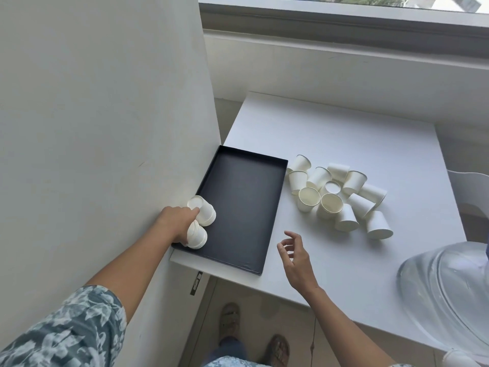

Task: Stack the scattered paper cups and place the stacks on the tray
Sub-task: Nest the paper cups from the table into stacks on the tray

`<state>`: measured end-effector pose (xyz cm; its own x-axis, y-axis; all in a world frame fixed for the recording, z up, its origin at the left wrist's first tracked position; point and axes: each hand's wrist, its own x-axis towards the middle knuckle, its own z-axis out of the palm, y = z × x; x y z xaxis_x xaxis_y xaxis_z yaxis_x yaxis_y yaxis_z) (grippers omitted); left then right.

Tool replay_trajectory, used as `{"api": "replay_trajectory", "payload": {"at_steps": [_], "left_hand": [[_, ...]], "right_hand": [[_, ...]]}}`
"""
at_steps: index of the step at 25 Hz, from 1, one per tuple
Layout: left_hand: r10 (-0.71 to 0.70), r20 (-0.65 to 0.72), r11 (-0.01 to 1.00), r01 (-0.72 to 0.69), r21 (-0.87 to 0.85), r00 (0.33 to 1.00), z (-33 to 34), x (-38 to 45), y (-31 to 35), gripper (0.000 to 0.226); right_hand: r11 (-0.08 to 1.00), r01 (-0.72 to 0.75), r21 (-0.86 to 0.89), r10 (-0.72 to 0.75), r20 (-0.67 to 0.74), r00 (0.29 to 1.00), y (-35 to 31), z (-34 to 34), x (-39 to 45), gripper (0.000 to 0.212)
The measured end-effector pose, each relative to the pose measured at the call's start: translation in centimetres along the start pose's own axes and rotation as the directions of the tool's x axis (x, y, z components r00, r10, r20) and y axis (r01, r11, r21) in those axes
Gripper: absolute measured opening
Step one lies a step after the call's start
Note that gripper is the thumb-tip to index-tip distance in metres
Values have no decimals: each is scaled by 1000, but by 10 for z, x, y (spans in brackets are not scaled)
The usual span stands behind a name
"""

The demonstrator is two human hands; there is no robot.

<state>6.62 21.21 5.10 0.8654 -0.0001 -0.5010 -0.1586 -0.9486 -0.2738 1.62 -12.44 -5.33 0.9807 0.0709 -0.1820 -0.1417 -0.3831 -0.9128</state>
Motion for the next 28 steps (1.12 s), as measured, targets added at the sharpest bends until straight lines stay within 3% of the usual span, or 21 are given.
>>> {"api": "replay_trajectory", "payload": {"at_steps": [5, 11, 15, 20, 24, 28], "left_hand": [[72, -60, 997, -72, 8, 996, 6, 6, -4, 62], [86, -13, 995, -87, -58, 996, 8, 11, -5, 56], [82, -8, 992, -82, -94, 997, 12, 12, -2, 51], [66, 5, 989, -65, -130, 998, 12, 13, -3, 54], [41, 22, 976, -35, -214, 999, 15, 13, -4, 54], [28, 33, 963, -18, -270, 999, 16, 11, -3, 53]], "right_hand": [[999, -29, -17, 29, 0, 1000, 1, -1, 3, 30], [996, -56, -70, 56, -2, 998, 5, -2, 14, 31], [965, -17, -262, -2, -71, 997, 5, -12, 32, 34], [785, -91, -612, -96, -265, 959, -8, -43, 73, 42], [571, -223, -790, 34, -248, 968, -11, -68, 101, 49], [364, -224, -904, 149, -181, 972, -8, -79, 116, 42]]}}
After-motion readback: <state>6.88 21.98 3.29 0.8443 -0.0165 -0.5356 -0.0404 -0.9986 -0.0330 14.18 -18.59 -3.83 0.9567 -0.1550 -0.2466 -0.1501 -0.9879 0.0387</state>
